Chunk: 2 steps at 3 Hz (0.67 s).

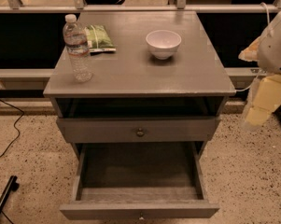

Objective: Close middle drawer

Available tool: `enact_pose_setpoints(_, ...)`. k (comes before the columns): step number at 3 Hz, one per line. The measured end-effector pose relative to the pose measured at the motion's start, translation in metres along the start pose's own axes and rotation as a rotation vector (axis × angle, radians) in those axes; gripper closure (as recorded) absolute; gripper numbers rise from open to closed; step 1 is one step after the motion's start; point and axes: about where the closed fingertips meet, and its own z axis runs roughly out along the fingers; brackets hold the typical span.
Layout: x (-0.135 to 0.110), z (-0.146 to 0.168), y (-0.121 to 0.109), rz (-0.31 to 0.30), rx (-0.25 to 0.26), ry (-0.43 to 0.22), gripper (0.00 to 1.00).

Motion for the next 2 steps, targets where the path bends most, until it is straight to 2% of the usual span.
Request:
enact_pose_setpoints(1, -0.005, 0.033, 0.022, -0.006, -0.02, -0.041, 0.0)
enact_pose_setpoints(2, 0.0, 0.078, 0.057, 0.001, -0.012, -0.086, 0.0)
